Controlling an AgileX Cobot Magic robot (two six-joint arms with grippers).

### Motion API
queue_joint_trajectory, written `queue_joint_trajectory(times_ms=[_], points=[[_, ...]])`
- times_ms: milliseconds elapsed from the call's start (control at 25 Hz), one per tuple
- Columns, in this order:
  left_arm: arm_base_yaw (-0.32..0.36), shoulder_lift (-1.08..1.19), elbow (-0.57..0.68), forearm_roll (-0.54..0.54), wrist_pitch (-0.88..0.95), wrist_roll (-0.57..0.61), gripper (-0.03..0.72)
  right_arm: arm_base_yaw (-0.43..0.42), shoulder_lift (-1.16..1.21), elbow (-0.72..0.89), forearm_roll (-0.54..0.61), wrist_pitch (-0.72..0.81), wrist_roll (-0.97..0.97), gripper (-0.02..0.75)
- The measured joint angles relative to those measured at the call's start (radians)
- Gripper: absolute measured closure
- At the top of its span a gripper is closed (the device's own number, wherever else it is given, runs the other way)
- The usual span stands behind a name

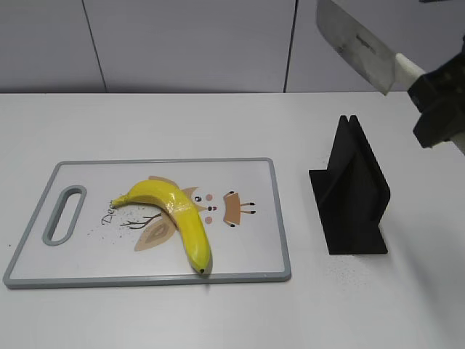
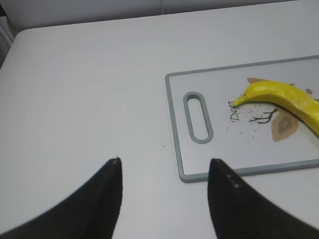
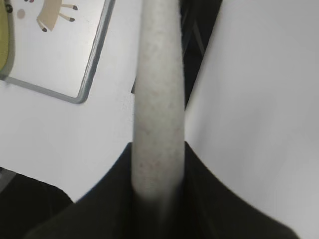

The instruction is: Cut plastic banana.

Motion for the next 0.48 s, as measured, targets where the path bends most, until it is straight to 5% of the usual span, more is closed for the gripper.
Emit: queue_joint_trajectory(times_ms=[240,480], points=[[-0.063,0.286,-0.092,-0.001,-0.082,0.113,0.158,0.0,0.166,-0.182,0.022,0.058,-0.31,0.577],[-0.133,0.6,-0.245,-0.024,-0.105,0.385,0.158,0.0,0.299,-0.281,0.064,0.066,-0.63,0.577]])
